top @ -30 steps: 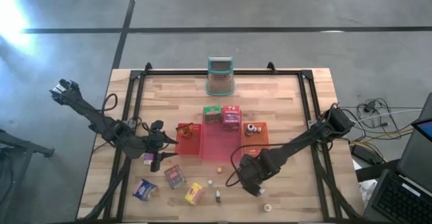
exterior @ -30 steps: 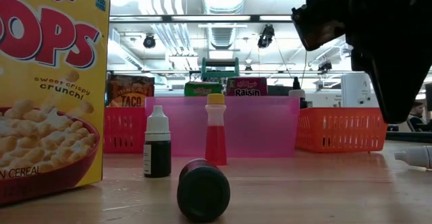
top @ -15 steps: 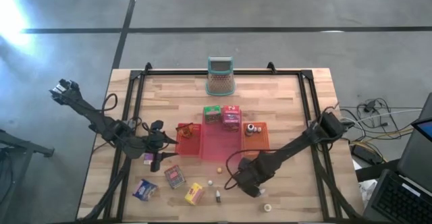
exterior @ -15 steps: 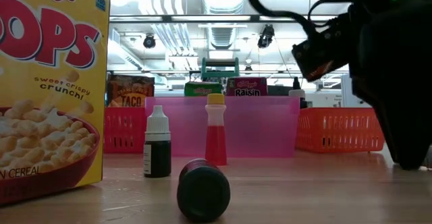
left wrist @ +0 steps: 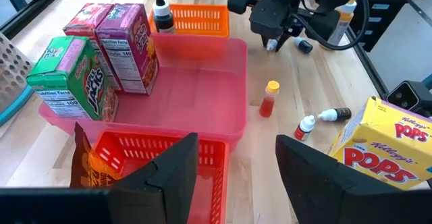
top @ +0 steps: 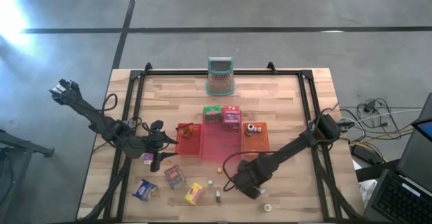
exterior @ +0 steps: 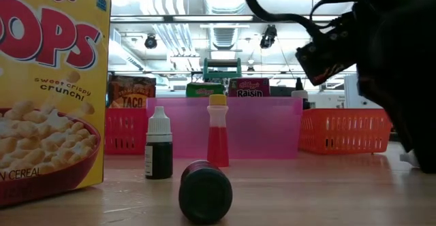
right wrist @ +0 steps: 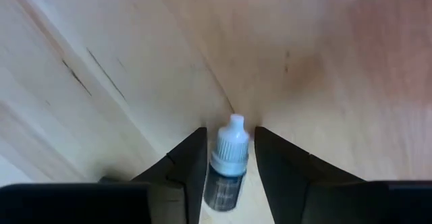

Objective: Pick & Place Kitchen Items
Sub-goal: Put the small brown food coloring bottle into the orange bin

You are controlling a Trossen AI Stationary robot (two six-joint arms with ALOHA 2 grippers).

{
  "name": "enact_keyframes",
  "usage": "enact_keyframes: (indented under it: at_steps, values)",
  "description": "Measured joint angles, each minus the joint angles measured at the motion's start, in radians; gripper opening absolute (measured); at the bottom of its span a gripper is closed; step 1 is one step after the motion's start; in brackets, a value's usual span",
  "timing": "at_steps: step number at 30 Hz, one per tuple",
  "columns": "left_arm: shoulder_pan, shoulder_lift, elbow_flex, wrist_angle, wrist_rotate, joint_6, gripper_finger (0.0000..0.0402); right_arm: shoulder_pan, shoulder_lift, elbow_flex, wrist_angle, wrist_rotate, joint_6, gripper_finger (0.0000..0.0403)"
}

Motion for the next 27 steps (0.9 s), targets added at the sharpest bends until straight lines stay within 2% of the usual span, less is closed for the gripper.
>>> enact_keyframes:
  at_steps: [9, 19, 27]
  values:
    - [0.000, 0.000, 0.000, 0.001, 0.000, 0.000, 0.0204, 0.000, 0.002, 0.000, 0.003, -0.017, -0.009, 0.0072]
    - [0.000, 0.000, 0.000, 0.001, 0.000, 0.000, 0.0204, -0.001, 0.002, 0.000, 0.002, -0.017, -0.019, 0.0081]
    - [0.000, 0.000, 0.000, 0.000, 0.000, 0.000, 0.0204, -0.001, 0.000, 0.000, 0.002, -0.017, -0.030, 0.0065]
